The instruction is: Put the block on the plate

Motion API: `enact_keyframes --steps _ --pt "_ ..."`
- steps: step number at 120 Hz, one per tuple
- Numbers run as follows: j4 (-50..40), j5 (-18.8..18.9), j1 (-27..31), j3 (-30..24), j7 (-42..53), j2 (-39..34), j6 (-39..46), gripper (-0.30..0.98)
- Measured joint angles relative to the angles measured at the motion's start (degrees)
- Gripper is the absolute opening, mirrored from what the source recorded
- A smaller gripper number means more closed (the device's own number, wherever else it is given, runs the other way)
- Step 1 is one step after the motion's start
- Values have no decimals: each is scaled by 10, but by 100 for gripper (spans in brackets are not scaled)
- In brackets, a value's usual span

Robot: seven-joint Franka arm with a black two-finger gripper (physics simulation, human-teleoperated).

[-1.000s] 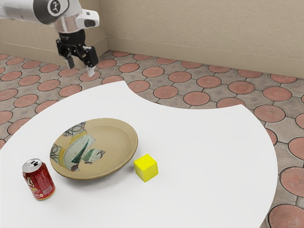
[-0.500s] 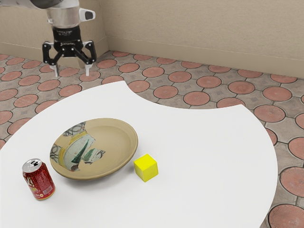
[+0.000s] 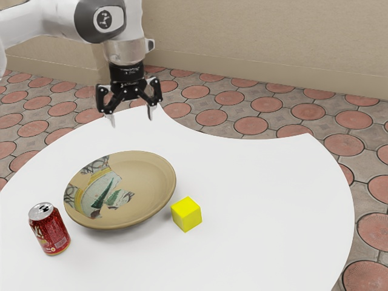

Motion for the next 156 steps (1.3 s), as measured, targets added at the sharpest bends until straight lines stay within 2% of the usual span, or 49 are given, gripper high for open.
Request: enact_keyframes --steps 28,67,96,156 --pt "-98 -25 -3 3 -86 -3 101 69" --pt "-209 -27 -50 4 -167 -18 226 69" --pt "-251 -29 -91 18 -206 -18 278 69" --pt "-251 -26 -91 19 -251 33 328 69"
